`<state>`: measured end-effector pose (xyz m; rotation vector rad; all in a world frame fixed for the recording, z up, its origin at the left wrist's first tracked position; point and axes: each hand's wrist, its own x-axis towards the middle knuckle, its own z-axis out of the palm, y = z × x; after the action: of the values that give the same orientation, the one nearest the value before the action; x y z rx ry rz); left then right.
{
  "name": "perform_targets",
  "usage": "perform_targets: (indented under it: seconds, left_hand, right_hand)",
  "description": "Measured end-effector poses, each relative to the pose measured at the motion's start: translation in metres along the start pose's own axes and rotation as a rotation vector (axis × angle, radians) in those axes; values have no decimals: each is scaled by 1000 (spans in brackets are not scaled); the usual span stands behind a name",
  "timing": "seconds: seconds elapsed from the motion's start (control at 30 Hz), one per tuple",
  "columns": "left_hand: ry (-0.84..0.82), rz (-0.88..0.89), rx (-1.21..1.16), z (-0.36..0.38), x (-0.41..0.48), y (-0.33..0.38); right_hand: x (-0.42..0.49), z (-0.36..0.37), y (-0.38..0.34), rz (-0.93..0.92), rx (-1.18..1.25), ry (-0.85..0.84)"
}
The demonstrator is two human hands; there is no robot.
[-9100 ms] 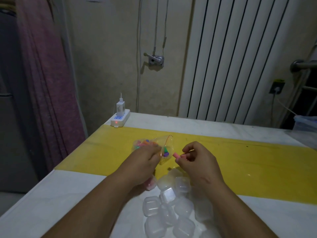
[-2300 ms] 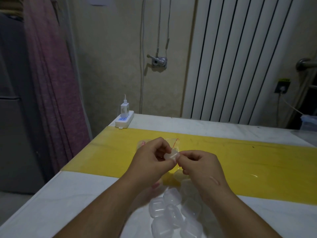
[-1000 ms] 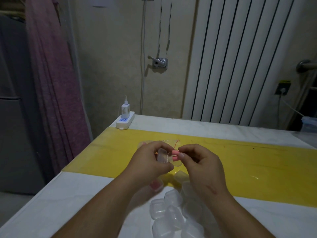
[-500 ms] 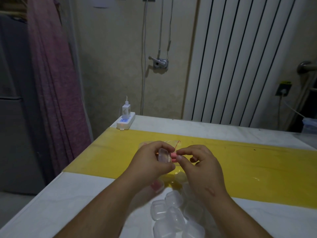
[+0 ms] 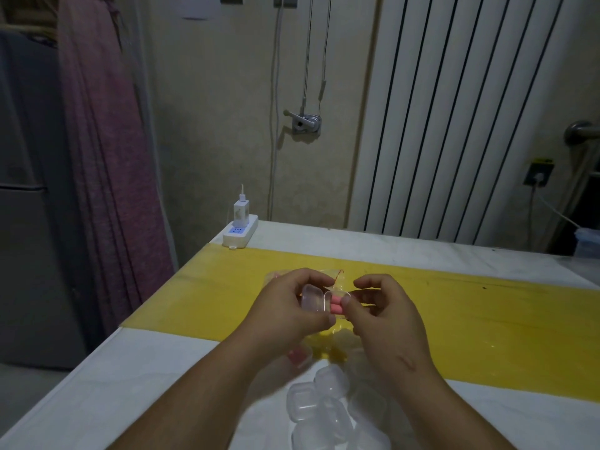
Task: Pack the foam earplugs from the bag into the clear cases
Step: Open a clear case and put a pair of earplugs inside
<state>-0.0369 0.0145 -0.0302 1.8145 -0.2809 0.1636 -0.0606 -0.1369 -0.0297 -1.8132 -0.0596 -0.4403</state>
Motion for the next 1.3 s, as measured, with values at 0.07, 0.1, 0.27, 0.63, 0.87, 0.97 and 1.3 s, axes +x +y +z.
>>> perform_targets:
  seconds: [0.07, 0.1, 0.27, 0.63, 0.87, 0.97, 1.3]
  left_hand:
    - [-20, -6, -9, 0, -2, 1]
    - [-33, -8, -22, 0, -3, 1]
    - [-84, -57, -276, -1, -5, 9]
    - [-112, -42, -354, 1, -9, 14]
    - [-41, -36, -224, -1, -9, 15]
    - [-37, -18, -178, -1, -9, 13]
    - [-21, -26, -256, -4, -6, 13]
  right_hand:
    - [0, 0, -1, 51, 53, -11]
    - [0, 0, -1, 71, 88, -17]
    - [3, -3, -2, 85, 141, 15]
    - [3, -2, -2, 144, 311, -35]
    - [4, -1, -6, 211, 393, -82]
    - [1, -1, -4, 212, 342, -109]
    - [0, -3, -8, 146, 276, -139]
